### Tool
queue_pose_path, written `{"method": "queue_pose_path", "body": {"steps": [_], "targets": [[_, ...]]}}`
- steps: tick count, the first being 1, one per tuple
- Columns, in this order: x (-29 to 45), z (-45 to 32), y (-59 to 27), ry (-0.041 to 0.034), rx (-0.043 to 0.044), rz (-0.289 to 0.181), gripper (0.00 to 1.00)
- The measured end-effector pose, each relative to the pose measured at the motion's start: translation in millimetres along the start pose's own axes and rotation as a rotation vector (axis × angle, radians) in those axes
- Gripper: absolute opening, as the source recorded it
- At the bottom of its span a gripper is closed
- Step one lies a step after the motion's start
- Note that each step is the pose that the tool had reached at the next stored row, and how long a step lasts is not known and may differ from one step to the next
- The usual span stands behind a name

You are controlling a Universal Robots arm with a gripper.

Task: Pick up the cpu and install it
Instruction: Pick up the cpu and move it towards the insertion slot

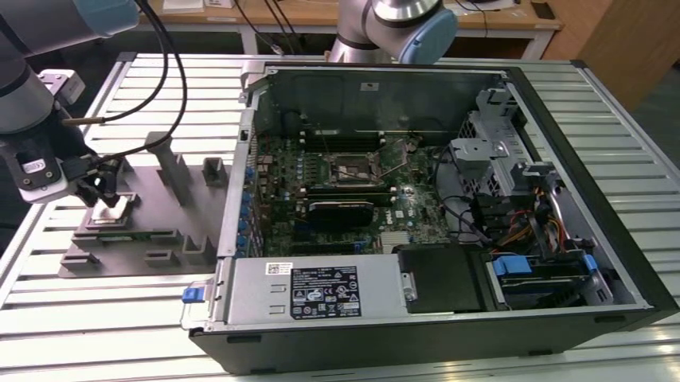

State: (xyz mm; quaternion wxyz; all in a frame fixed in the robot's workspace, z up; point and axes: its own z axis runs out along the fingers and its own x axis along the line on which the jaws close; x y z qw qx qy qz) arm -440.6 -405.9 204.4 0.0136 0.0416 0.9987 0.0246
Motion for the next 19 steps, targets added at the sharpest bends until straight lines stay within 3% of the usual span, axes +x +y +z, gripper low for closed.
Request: {"method": "queue_pose_path", "body": {"steps": [1,2,3,4,12,19], "targets": [[0.0,0.0,0.0,0.0,0.0,0.0,0.35],[0.0,0.0,0.0,0.0,0.0,0.0,0.58],[0.0,0.1,0.0,0.0,0.0,0.0,0.58],[0.0,0.1,0.0,0.0,0.0,0.0,0.65],[0.0,2.0,-1.4,0.0,0.0,0.0,0.65],[0.0,8.2,-2.3,0.0,0.0,0.0,0.65]]}}
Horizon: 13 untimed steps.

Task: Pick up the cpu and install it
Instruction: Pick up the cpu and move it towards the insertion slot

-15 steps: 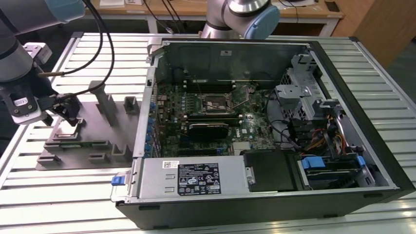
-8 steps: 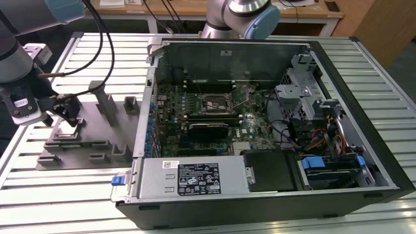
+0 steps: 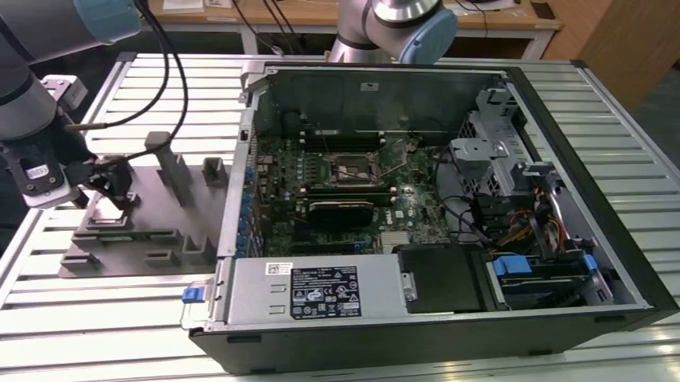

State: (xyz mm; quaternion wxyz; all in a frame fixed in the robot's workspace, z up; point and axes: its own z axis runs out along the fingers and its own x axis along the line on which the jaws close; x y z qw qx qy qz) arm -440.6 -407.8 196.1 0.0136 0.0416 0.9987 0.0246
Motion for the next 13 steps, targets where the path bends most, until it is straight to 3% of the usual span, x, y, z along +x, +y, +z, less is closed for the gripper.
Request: {"method": "queue_pose_path", "body": {"steps": [13], "targets": [[-1.2,8.1,0.4,0.0003,-0.0002,-0.005,0.65]]}}
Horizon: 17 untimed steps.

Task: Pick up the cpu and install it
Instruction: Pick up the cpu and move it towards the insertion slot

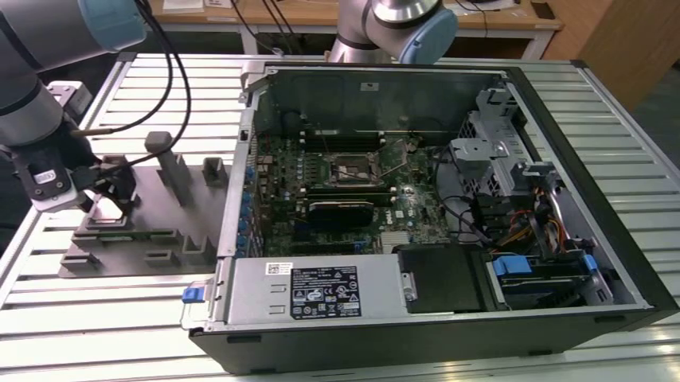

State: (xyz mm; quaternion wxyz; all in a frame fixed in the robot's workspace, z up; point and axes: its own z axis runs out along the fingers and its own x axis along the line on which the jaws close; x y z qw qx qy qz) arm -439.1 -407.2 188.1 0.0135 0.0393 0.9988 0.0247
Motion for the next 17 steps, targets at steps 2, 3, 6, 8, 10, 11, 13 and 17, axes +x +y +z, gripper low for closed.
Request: {"method": "queue_pose_path", "body": {"steps": [2,3,6,8,10,11,13,17], "targets": [[-0.2,0.3,-0.1,0.0004,0.0002,-0.001,0.65],[-0.2,0.5,-0.1,0.0005,0.0003,-0.001,0.65],[-0.3,1.0,-0.1,0.0004,0.0001,-0.004,0.65],[-0.3,1.3,-0.4,0.0004,-0.0001,-0.006,0.65],[-0.3,1.5,-0.6,0.0005,-0.0001,-0.008,0.65],[-0.3,1.6,-0.6,0.0007,-0.0001,-0.011,0.65],[-0.4,2.0,-0.7,0.0019,0.0002,-0.02,0.65],[-0.7,2.7,-0.7,0.005,0.0031,-0.04,0.65]]}}
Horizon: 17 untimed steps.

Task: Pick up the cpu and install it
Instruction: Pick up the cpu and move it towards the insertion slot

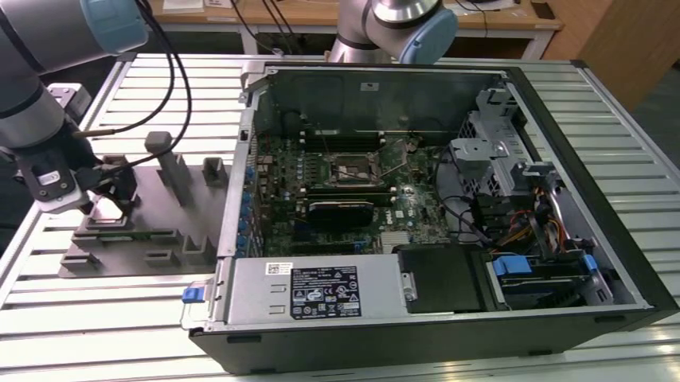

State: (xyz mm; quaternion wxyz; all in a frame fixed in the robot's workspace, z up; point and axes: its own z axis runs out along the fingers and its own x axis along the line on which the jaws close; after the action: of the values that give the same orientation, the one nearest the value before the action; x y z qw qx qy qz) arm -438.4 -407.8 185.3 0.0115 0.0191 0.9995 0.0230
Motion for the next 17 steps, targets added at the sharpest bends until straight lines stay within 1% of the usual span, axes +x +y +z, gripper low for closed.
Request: {"method": "queue_pose_path", "body": {"steps": [6,15,17], "targets": [[-3.0,1.2,0.1,0.0011,-0.0005,-0.013,0.65],[-3.4,2.9,0.0,0.0015,-0.0003,-0.013,0.65],[-3.4,3.3,-0.1,0.0017,-0.0041,-0.013,0.65]]}}
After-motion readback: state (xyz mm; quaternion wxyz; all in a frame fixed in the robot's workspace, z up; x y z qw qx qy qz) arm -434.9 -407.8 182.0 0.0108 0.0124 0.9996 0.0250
